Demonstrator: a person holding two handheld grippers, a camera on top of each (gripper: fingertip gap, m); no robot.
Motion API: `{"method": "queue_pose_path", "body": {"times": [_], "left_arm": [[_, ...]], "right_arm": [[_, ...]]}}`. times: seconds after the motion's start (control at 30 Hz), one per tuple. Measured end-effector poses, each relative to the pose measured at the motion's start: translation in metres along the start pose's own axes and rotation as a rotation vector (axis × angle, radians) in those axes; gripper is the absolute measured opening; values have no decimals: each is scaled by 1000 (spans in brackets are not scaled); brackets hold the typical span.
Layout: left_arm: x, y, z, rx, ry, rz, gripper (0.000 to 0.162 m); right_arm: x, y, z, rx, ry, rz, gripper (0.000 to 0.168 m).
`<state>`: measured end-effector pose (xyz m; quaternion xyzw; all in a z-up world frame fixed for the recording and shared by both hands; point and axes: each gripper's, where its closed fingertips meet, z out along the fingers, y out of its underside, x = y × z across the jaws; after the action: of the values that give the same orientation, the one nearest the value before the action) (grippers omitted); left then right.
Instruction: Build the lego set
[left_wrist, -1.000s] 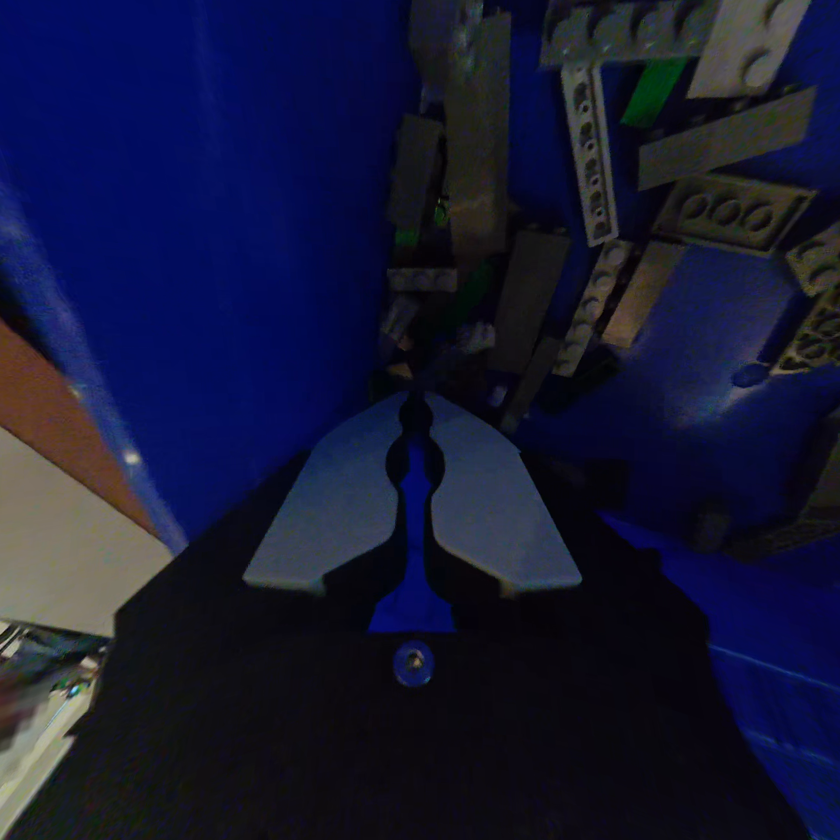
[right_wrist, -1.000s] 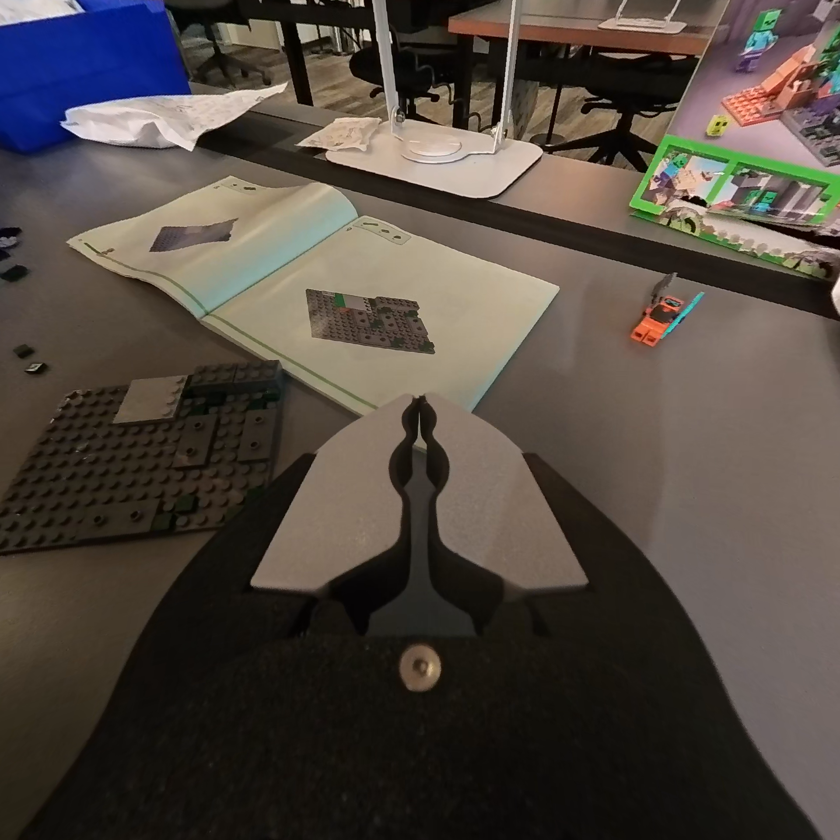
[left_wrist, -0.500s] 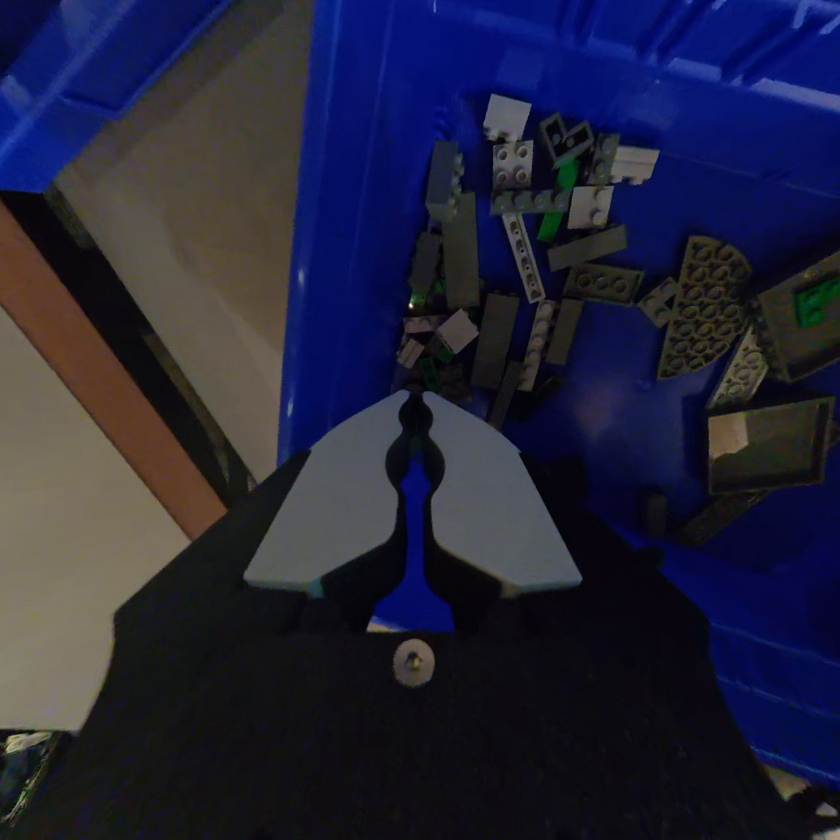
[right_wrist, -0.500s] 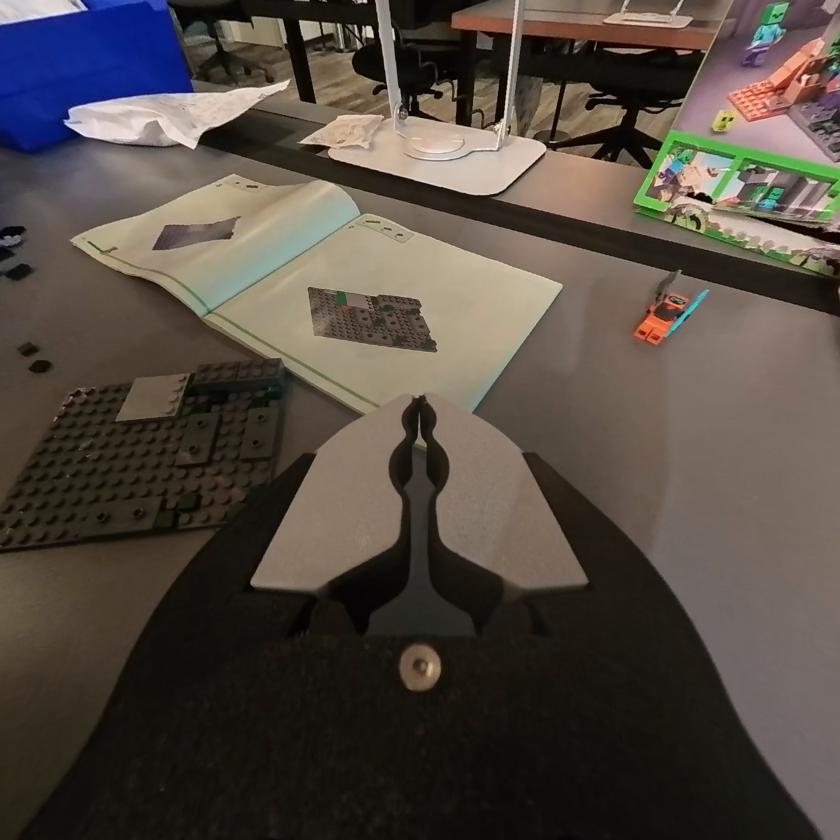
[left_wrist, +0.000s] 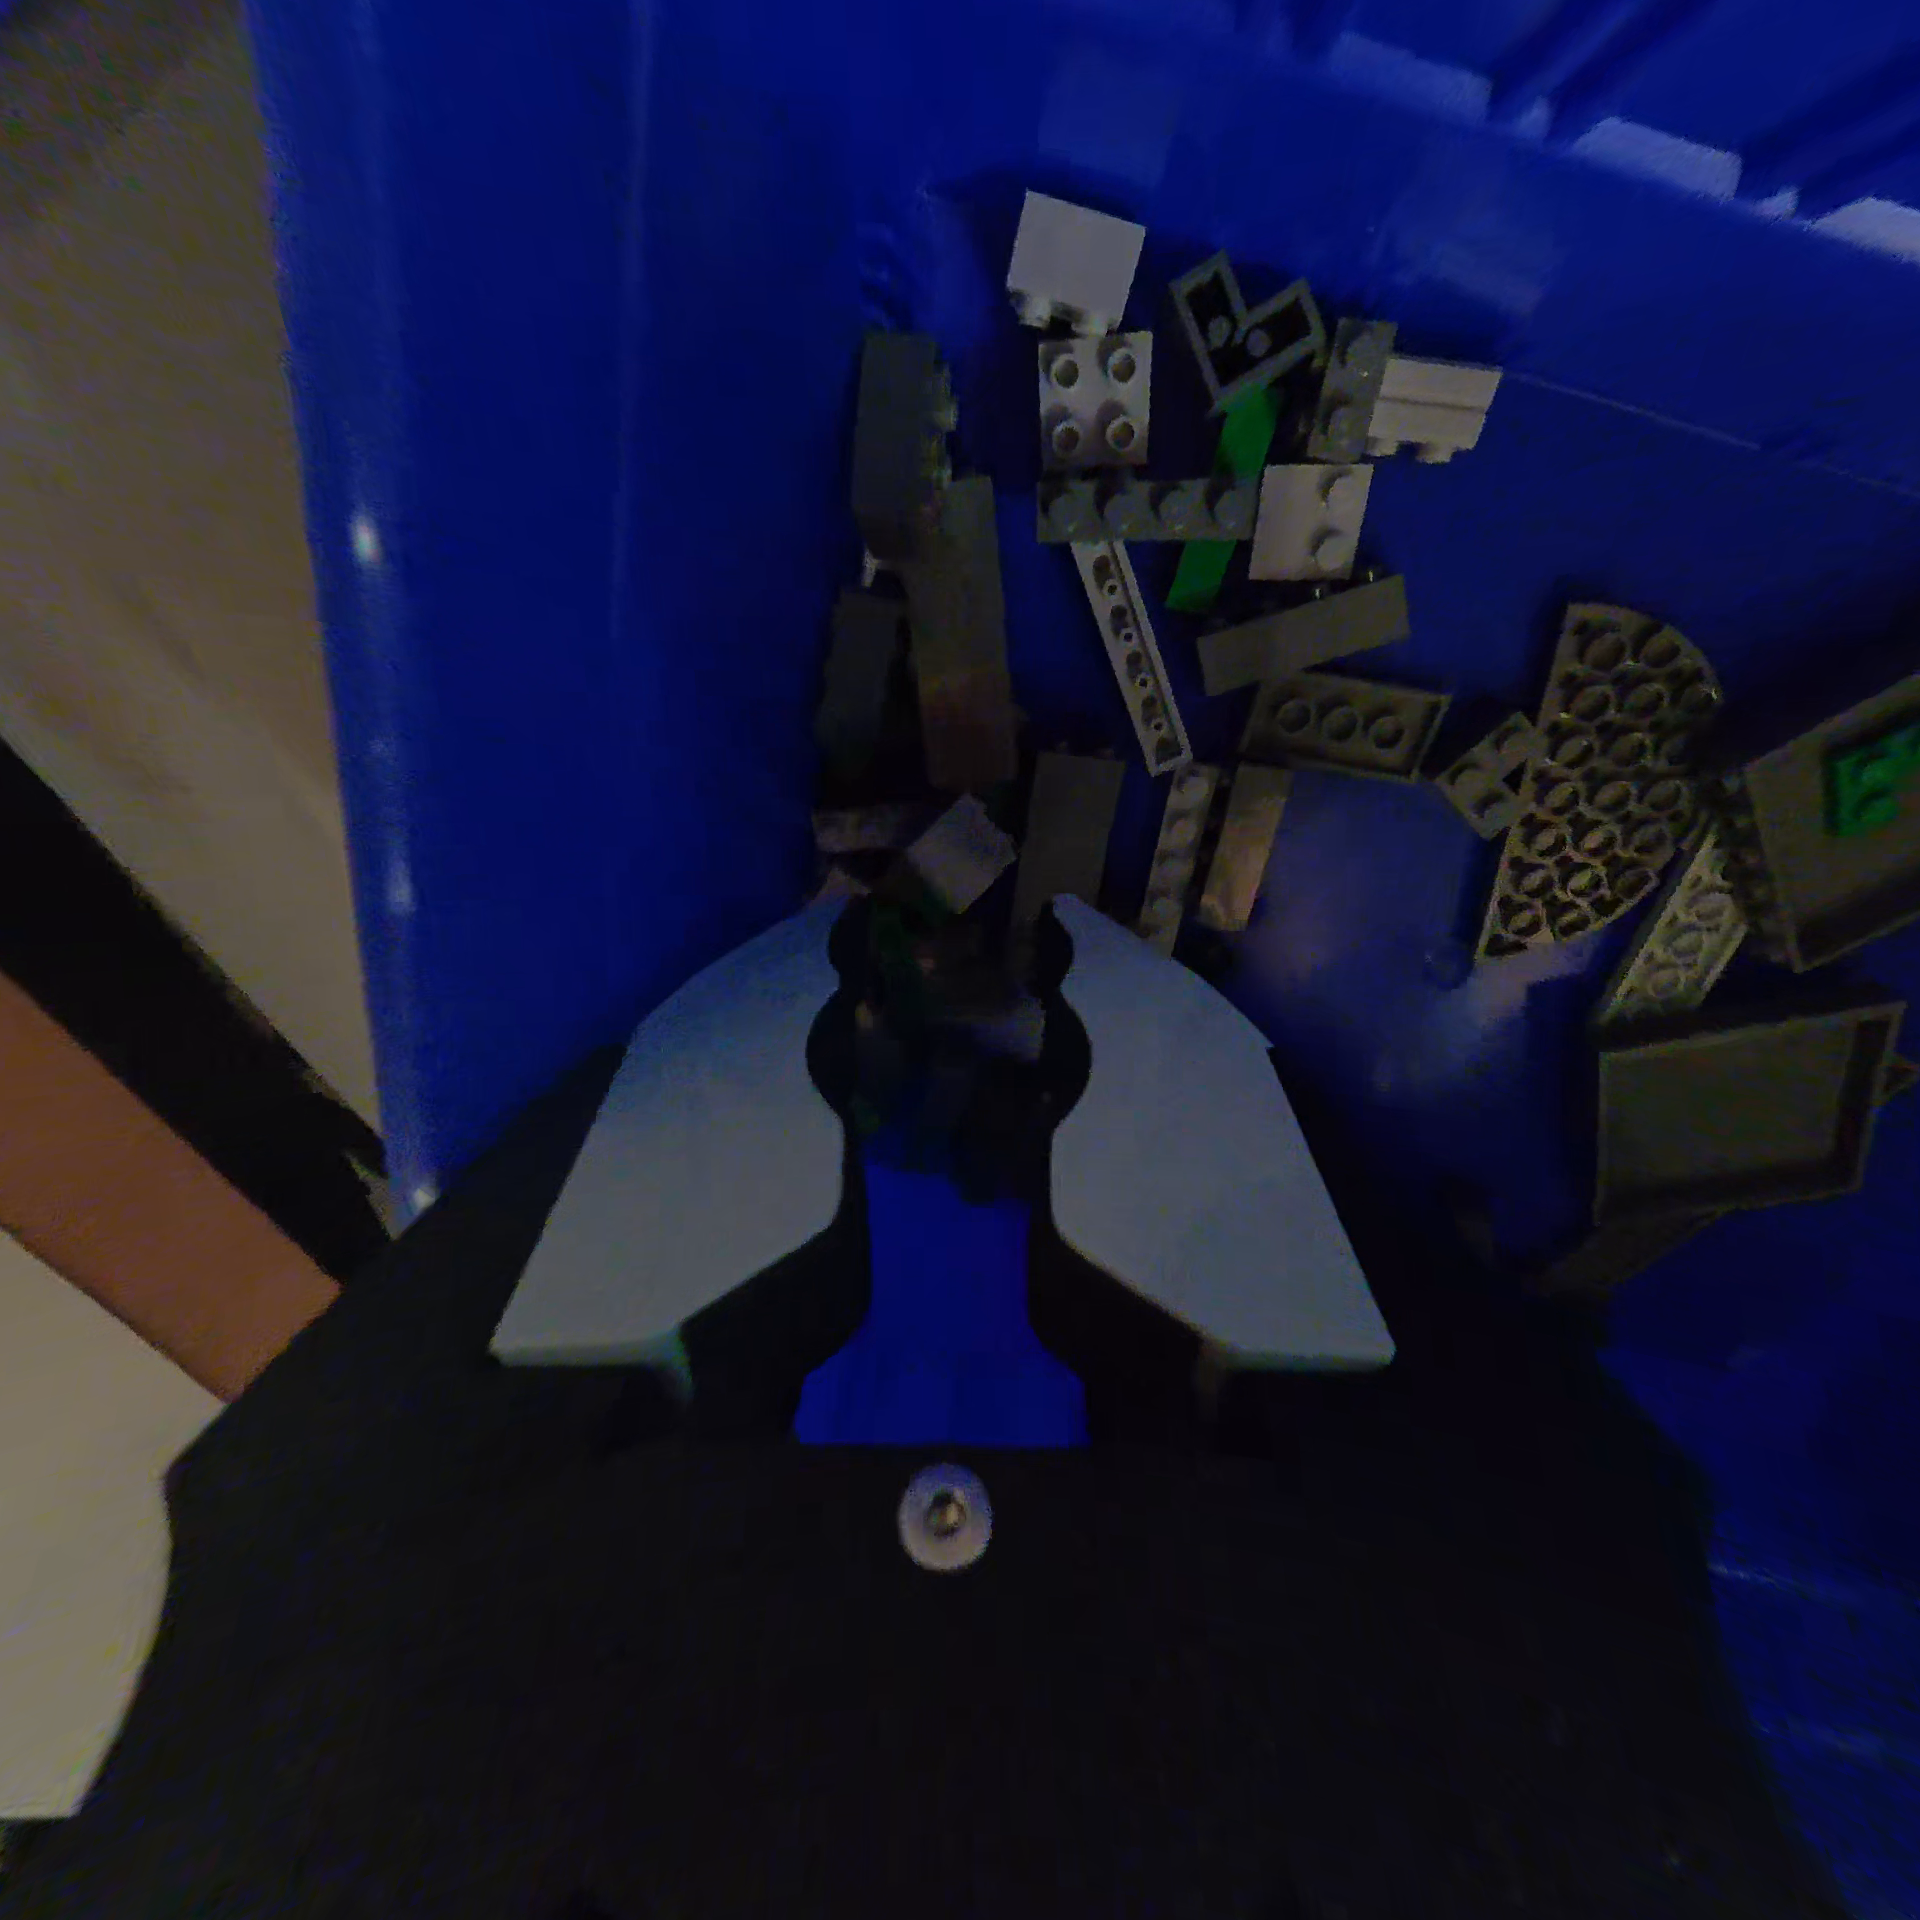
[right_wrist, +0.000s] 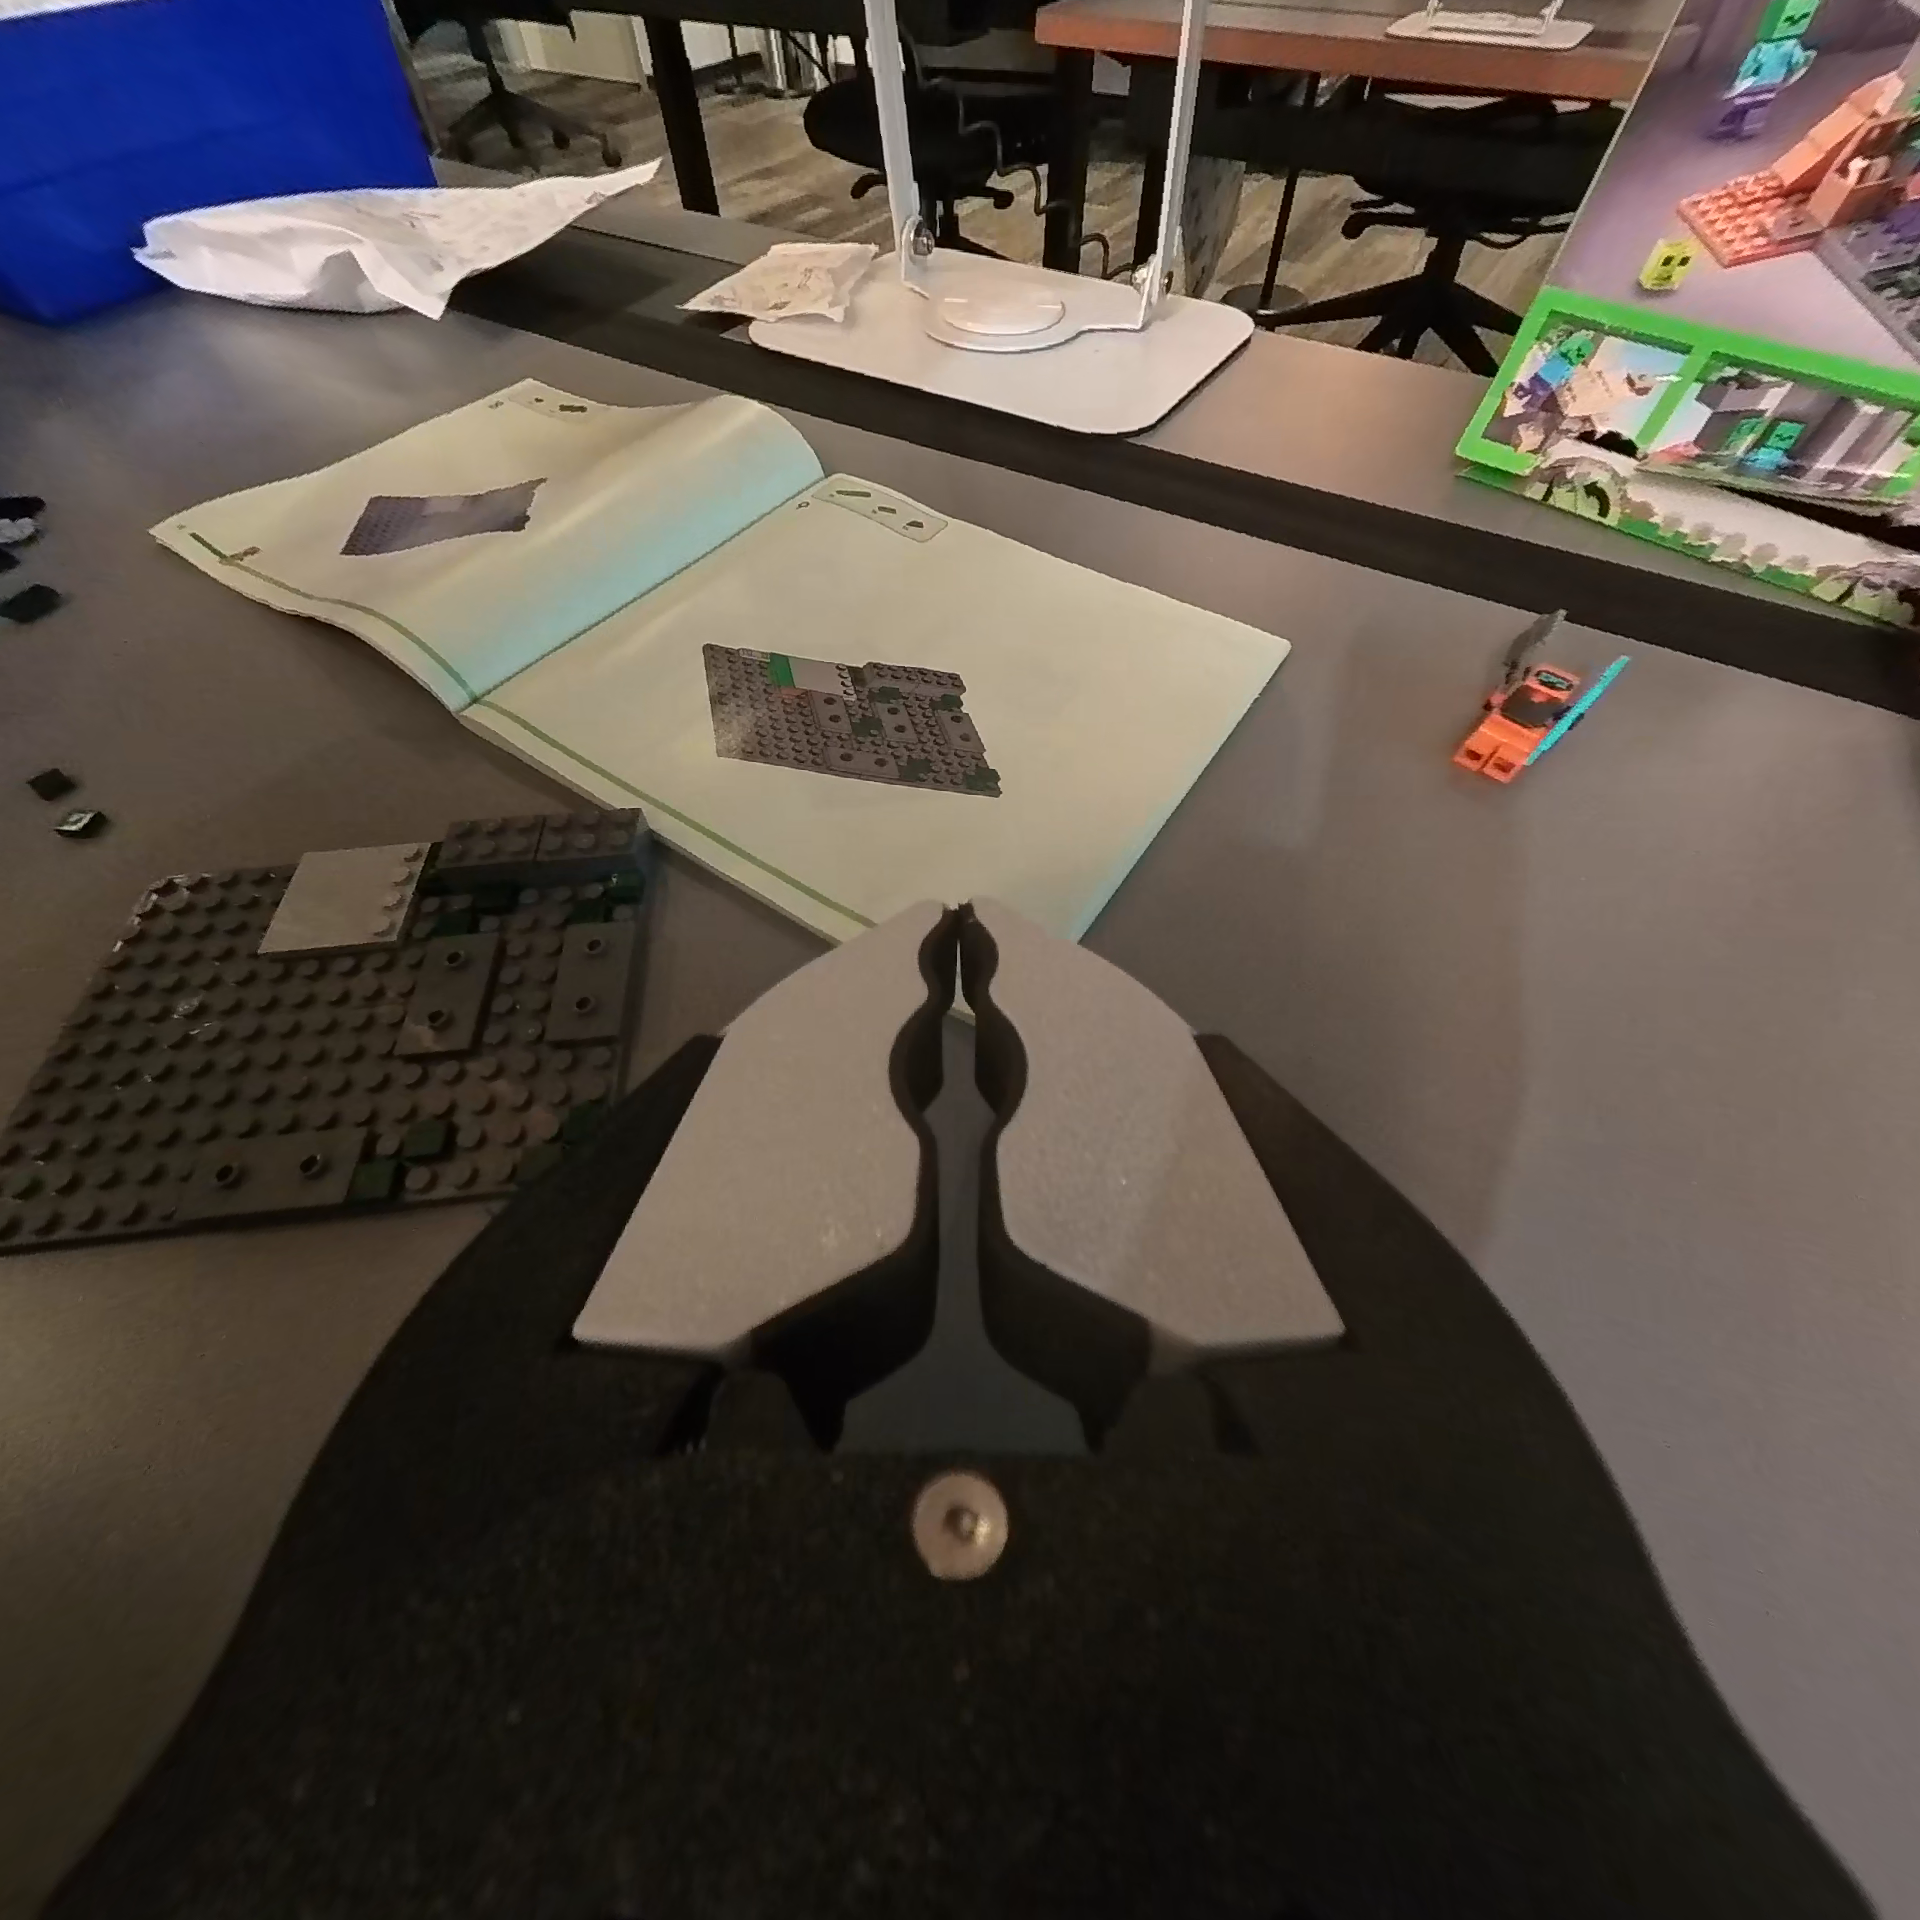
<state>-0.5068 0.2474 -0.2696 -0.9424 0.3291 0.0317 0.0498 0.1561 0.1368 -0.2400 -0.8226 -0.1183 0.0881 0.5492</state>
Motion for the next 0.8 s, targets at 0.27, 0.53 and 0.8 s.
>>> {"method": "queue_pose_path", "body": {"times": [0.27,0.53,0.8], "left_arm": [[4,-7,11,14,18,-25,26],[9,-3,0,29,17,7,19],[82,6,-43,172,192,146,20]], "right_arm": [[0,0,0,-2,-2,1,0],[0,0,0,-1,-2,5,0],[-1,1,1,-7,-6,1,0]]}}
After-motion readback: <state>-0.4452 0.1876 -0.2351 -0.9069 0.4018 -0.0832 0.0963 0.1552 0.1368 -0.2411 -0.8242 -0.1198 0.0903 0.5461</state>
